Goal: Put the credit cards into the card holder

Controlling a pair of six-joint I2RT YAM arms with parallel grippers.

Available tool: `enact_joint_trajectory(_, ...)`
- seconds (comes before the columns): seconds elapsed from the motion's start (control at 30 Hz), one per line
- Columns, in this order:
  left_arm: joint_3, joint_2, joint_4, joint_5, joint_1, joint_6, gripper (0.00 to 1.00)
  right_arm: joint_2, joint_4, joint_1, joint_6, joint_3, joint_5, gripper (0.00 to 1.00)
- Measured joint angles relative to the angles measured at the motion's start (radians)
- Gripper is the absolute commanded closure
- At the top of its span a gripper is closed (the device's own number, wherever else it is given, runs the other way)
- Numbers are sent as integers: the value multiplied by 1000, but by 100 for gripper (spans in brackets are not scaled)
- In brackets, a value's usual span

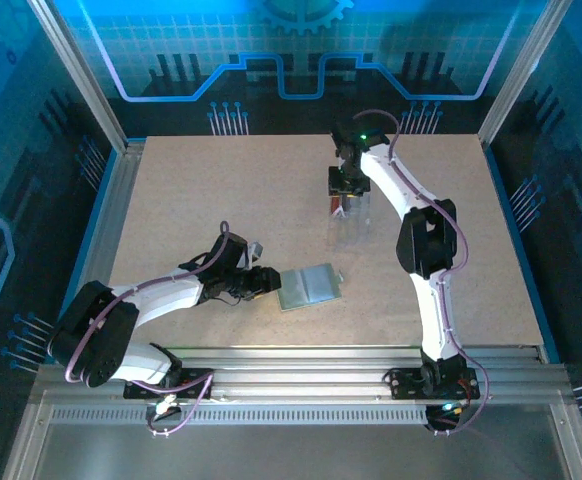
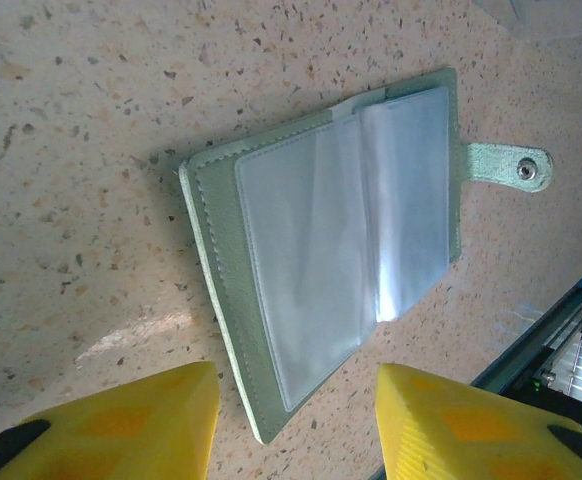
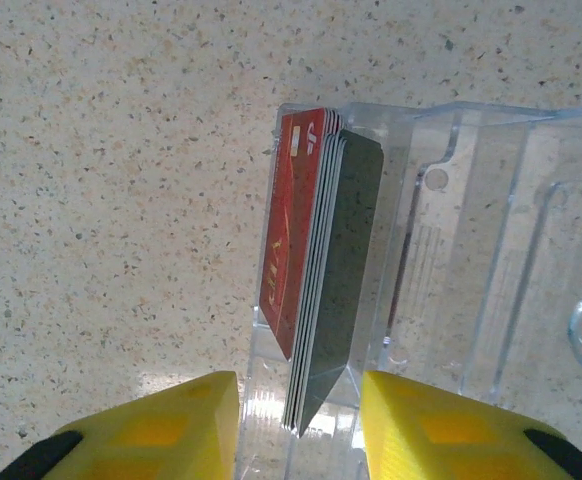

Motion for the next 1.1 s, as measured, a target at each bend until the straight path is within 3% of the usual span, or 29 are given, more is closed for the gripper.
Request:
enact_joint_trajectory(0.5,0,0,0,0,0,0,54,94,0,-11,0,36,-41,60)
enact_joint_trajectory(1.1,0,0,0,0,0,0,54,88,63,-11,-18,7,-119,69)
